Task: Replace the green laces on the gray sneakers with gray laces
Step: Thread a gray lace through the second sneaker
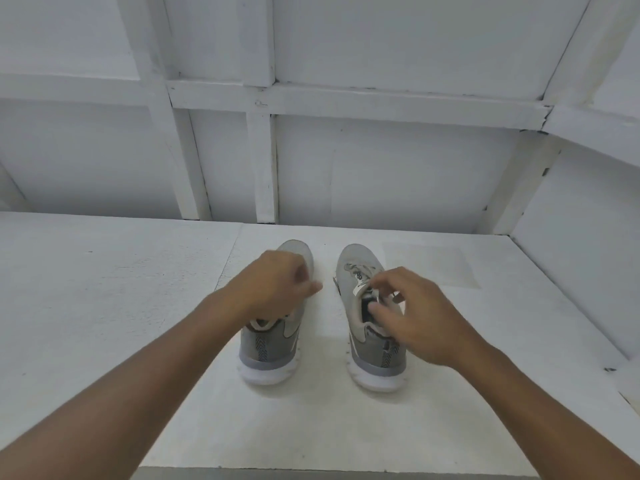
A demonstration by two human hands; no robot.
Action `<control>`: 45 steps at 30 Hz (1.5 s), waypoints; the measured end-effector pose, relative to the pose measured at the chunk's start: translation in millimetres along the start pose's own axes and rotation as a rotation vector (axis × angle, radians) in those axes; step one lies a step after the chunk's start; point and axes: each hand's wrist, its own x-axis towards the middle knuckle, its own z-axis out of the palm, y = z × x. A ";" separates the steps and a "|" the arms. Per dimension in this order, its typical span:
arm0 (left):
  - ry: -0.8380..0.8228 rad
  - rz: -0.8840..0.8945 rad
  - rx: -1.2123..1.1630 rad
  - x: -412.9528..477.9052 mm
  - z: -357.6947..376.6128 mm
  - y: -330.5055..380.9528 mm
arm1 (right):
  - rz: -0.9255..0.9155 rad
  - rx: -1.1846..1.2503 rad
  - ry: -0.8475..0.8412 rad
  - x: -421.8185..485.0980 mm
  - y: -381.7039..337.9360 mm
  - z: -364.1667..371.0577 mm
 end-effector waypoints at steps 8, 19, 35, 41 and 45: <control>-0.181 -0.048 0.323 -36.9 31.1 -25.8 | 0.029 -0.557 -0.301 -5.7 -17.0 23.2; -0.055 0.018 0.312 -38.4 39.8 -30.4 | -0.056 -0.457 -0.136 8.1 -36.7 60.1; 0.054 0.107 0.251 -27.6 56.6 -28.1 | -0.138 -0.469 -0.110 15.0 -44.4 78.1; 0.049 0.081 0.232 -37.4 51.7 -26.3 | -0.200 -0.463 -0.117 14.1 -51.6 72.7; 0.091 0.038 0.249 -54.8 41.3 -26.3 | -0.278 -0.416 -0.130 11.9 -64.8 68.8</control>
